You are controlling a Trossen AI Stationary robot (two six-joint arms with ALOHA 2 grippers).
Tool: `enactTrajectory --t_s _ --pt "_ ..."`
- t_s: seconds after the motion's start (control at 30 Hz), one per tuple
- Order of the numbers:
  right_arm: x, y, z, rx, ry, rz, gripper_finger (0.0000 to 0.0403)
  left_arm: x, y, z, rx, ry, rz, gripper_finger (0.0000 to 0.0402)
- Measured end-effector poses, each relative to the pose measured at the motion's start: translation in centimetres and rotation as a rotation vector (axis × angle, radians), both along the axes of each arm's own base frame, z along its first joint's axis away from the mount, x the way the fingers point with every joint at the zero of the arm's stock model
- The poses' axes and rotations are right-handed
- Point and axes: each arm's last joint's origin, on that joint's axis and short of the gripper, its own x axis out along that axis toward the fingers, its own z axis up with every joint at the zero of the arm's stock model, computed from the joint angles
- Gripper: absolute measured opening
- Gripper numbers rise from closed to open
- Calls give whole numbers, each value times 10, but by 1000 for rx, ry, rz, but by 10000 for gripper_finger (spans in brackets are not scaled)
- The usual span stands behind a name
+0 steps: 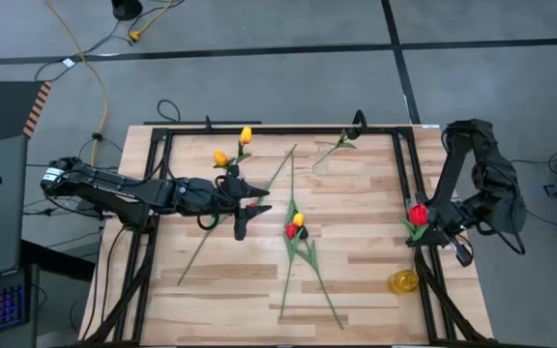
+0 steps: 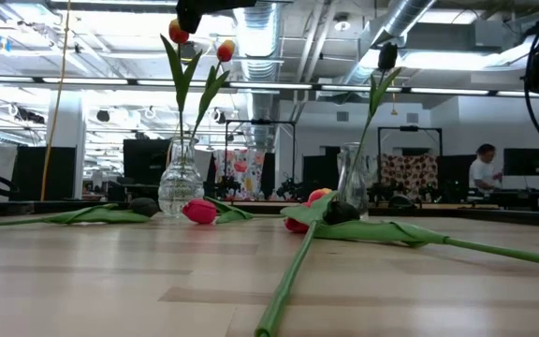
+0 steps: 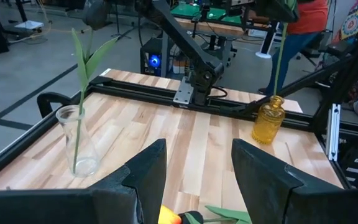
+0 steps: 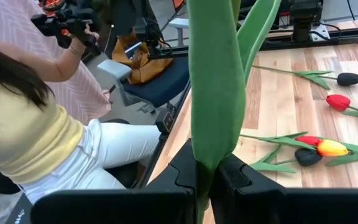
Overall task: Sort flowers into vase by color
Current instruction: Put the left red tulip into the yellow vase
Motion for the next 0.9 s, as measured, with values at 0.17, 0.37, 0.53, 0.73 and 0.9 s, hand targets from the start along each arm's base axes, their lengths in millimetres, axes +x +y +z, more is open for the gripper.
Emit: enactTrajectory --t_s 0.17,0.37,0.53,0.73,0.9 --pt "2 7 -2 -27 8 0 45 0 0 0 4 -1 17 169" --pt "6 20 -7 -69 33 -13 45 0 1 0 -5 -3 19 169" --pt "9 30 -18 -123 93 -60 45 0 0 0 -14 -5 21 169" --pt "14 48 -28 -191 113 -95 45 0 0 0 -31 -8 25 169" --pt "13 64 -37 -249 94 -113 45 0 0 0 -31 -8 25 169"
